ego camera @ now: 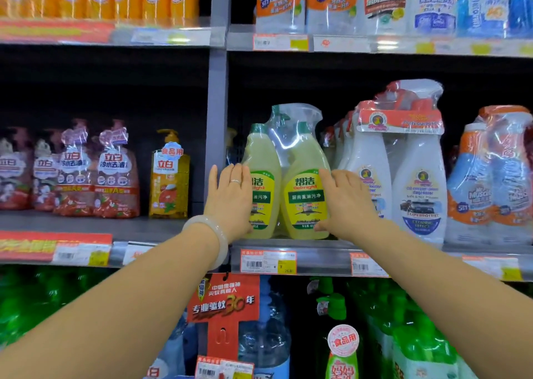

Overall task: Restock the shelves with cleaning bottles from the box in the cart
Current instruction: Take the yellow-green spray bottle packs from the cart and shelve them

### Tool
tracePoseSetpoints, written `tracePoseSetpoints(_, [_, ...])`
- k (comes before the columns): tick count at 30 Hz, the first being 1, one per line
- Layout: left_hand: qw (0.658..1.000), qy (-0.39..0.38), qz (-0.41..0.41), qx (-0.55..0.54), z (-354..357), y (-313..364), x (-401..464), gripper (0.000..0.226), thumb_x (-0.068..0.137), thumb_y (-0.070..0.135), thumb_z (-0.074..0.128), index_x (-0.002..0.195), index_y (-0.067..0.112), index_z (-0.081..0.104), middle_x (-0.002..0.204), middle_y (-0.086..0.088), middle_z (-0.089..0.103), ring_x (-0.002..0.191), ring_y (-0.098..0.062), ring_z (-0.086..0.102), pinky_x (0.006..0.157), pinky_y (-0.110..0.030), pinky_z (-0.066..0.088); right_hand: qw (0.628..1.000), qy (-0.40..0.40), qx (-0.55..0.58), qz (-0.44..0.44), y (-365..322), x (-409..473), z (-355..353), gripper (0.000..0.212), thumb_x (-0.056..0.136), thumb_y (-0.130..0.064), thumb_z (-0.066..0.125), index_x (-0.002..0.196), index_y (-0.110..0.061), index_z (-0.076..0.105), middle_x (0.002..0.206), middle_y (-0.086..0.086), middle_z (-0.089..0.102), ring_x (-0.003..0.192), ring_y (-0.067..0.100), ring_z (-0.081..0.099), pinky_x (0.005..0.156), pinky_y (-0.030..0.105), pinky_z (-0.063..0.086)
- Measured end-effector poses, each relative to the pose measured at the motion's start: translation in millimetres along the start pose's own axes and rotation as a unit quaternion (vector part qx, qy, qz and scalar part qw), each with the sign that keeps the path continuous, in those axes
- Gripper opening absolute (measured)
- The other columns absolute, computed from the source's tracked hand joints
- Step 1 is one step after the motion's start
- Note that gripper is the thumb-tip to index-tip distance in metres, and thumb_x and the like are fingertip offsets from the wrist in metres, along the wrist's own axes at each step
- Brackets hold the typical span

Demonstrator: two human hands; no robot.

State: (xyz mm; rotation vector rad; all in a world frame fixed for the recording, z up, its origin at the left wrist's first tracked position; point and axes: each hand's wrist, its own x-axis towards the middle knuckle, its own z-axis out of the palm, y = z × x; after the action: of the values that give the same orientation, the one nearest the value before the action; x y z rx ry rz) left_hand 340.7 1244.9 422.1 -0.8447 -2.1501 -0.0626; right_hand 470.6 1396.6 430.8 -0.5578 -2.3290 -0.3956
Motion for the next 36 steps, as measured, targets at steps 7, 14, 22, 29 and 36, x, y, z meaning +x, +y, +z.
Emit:
tracePoseSetpoints(7, [1.000, 0.006, 0.001, 0.010, 5.5, -3.3, 1.9, 0.118, 0.072, 0.054, 0.071, 0.149, 0.003, -0.002, 0.157, -0.014, 0.010, 0.146, -0.030, 0.008, 0.117, -0.049, -0.007, 1.000, 0.005, -0.013, 0.010, -3.7, -1.6, 15.6, 0.114, 0.070, -0.046, 0.076, 0.150, -0.015, 0.001, 0.151, 0.014, 0.014, 0.141, 0.033, 0.014, 0.116, 0.043, 0.012])
tracePoseSetpoints(14, [1.000, 0.023, 0.002, 0.005, 11.6, -4.1, 4.5, 0.117, 0.071, 0.056, 0.070, 0.149, 0.003, 0.001, 0.155, -0.013, 0.014, 0.144, -0.029, 0.011, 0.116, -0.048, -0.008, 0.999, 0.032, 0.005, 0.014, -2.2, 0.5, 24.5, 0.113, 0.067, -0.045, 0.079, 0.149, -0.018, 0.007, 0.150, 0.013, 0.017, 0.139, 0.032, 0.017, 0.116, 0.042, 0.011])
tracePoseSetpoints(22, [0.999, 0.039, 0.001, -0.020, 10.2, -2.9, 3.6, 0.118, 0.066, 0.058, 0.074, 0.148, 0.005, 0.007, 0.150, -0.010, 0.020, 0.140, -0.028, 0.017, 0.117, -0.047, -0.008, 0.999, 0.041, 0.012, 0.014, 1.2, 2.8, 28.2, 0.114, 0.065, -0.044, 0.081, 0.149, -0.019, 0.009, 0.149, 0.011, 0.019, 0.138, 0.030, 0.018, 0.116, 0.041, 0.011])
tracePoseSetpoints(29, [0.999, 0.034, 0.002, -0.022, 8.4, -1.6, 2.2, 0.119, 0.067, 0.058, 0.073, 0.148, 0.005, 0.006, 0.150, -0.012, 0.019, 0.140, -0.030, 0.016, 0.117, -0.048, -0.008, 0.999, 0.048, 0.006, 0.009, 2.6, 3.0, 28.8, 0.115, 0.064, -0.045, 0.081, 0.149, -0.018, 0.009, 0.149, 0.012, 0.019, 0.138, 0.030, 0.019, 0.116, 0.039, 0.012])
tracePoseSetpoints(36, [0.999, 0.027, 0.006, -0.024, 7.1, -2.5, 1.2, 0.117, 0.070, 0.057, 0.071, 0.149, 0.006, 0.003, 0.152, -0.012, 0.015, 0.142, -0.030, 0.013, 0.116, -0.048, -0.009, 0.999, 0.033, 0.008, 0.014, 0.6, 1.3, 25.8, 0.116, 0.064, -0.045, 0.081, 0.150, -0.020, 0.007, 0.151, 0.012, 0.016, 0.140, 0.030, 0.016, 0.116, 0.040, 0.011])
